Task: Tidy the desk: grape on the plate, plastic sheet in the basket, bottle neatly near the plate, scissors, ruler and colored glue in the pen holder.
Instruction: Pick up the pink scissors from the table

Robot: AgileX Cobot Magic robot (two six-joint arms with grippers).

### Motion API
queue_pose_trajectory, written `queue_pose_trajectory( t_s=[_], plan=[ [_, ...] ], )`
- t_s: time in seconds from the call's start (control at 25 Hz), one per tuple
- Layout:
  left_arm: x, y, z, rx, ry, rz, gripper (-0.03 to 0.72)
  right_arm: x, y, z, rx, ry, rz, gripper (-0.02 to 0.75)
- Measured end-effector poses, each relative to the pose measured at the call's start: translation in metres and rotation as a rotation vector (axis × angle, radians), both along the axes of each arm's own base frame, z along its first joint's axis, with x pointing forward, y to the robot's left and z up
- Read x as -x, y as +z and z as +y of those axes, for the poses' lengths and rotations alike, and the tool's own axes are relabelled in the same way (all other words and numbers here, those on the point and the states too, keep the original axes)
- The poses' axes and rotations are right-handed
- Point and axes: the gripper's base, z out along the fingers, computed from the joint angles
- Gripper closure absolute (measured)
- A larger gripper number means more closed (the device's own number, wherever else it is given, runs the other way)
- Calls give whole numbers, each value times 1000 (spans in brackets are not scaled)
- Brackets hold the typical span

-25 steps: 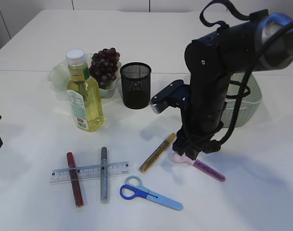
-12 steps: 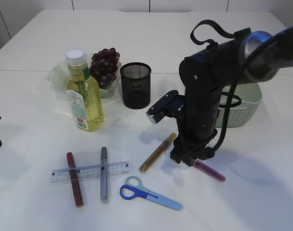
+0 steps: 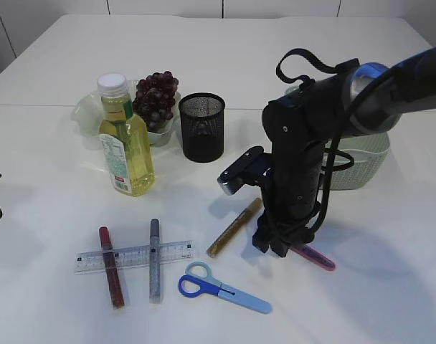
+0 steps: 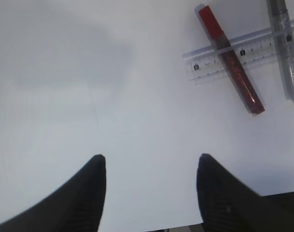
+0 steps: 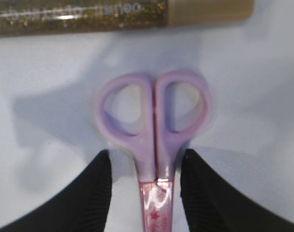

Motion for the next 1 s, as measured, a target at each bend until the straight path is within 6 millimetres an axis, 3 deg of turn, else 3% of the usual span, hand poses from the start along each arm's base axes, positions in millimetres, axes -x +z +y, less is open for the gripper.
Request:
queue_pose_trajectory(
  t_s=[1.0],
  plan=[
    [-1, 0, 3, -38, -13, -9, 267, -3, -2, -4, -18, -32, 7, 366]
  ],
)
